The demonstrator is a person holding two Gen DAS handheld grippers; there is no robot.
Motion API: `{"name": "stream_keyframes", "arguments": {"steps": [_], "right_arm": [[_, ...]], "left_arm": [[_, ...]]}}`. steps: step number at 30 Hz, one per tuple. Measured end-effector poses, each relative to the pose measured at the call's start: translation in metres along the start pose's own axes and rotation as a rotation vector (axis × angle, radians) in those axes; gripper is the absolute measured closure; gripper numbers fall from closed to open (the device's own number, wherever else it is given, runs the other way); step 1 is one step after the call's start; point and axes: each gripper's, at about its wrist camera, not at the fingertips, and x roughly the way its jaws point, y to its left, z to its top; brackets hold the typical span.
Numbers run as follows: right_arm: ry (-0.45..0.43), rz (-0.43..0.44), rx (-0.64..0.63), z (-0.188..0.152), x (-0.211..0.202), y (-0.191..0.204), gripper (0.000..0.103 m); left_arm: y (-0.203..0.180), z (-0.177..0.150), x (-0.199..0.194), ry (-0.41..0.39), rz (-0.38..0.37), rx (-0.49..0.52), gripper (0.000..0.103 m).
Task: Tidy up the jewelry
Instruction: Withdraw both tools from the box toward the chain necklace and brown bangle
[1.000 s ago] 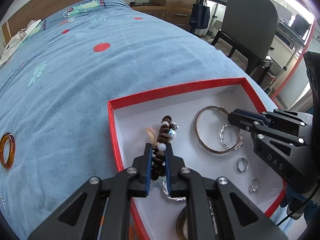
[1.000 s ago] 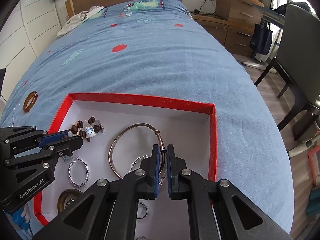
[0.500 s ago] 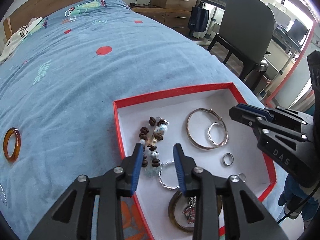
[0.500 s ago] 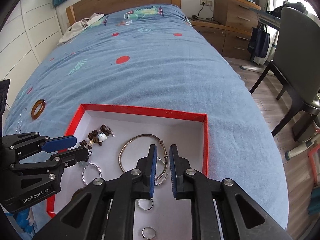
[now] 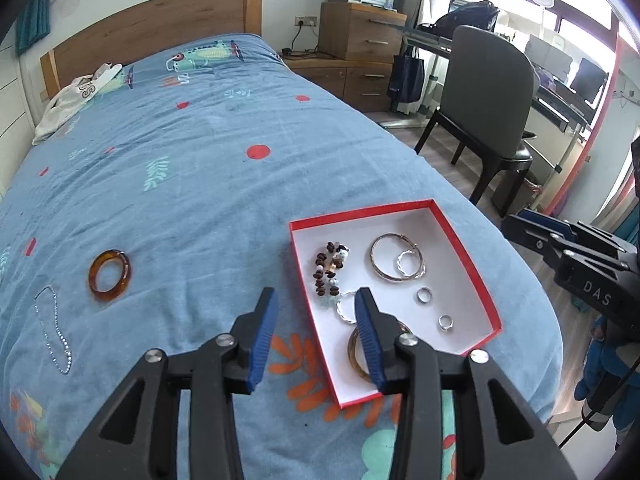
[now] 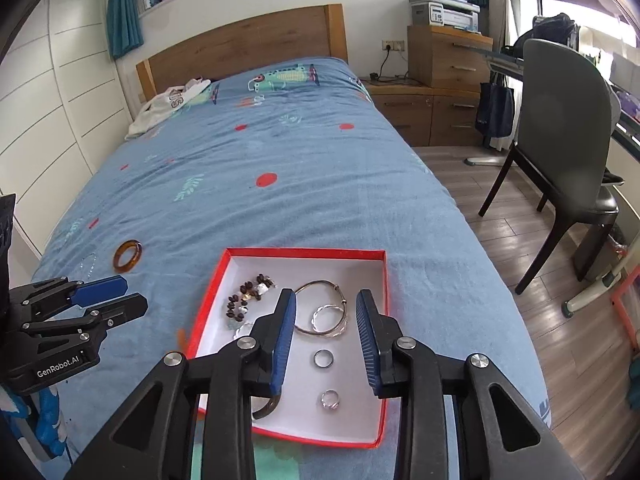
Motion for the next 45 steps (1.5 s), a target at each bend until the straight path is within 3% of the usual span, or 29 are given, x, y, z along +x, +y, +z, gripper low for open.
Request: {"name": "stream_keyframes", "arguments": {"steps": [15, 19, 35, 45], "right_arm": [[-0.104, 0.027, -0.018, -0.029, -0.100, 0.062, 0.063], [-0.114, 0.037, -0.010, -0.039, -0.115, 0.077, 0.063], [-0.125, 0.086, -0.073, -0.063, -0.137, 0.145, 0.058], [-0.141, 0.142, -0.105, -0.054, -0.133, 0.167, 0.052]], "left_arm": [[0.077, -0.067, -0.133, -0.128, 0.089, -0.121, 0.064], [0.095, -0.083, -0.155, -0.144, 0.156, -0.126, 0.054], [0.187, -0.158, -0.208, -0.164, 0.282, -0.282, 0.052], [0.232, -0.174, -0.219, -0.160, 0.325, -0.375, 0.052]]}}
